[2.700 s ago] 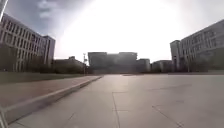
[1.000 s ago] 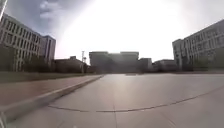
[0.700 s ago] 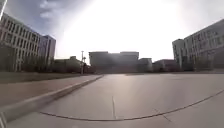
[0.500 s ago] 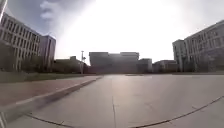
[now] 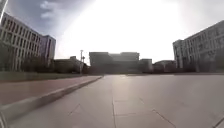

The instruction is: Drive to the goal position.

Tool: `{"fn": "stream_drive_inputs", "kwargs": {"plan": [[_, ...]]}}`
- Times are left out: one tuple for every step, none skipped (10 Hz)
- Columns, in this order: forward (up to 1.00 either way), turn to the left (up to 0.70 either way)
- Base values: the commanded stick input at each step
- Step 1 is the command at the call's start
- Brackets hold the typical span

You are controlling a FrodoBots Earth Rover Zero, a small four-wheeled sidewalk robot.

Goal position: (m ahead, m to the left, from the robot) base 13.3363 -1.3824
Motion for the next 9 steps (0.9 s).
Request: {"fn": "stream_drive_inputs", "kwargs": {"plan": [[1.00,0.00],[1.00,0.00],[1.00,0.00],[1.00,0.00],[1.00,0.00],[1.00,0.00],[1.00,0.00],[1.00,0.00],[1.00,0.00]]}}
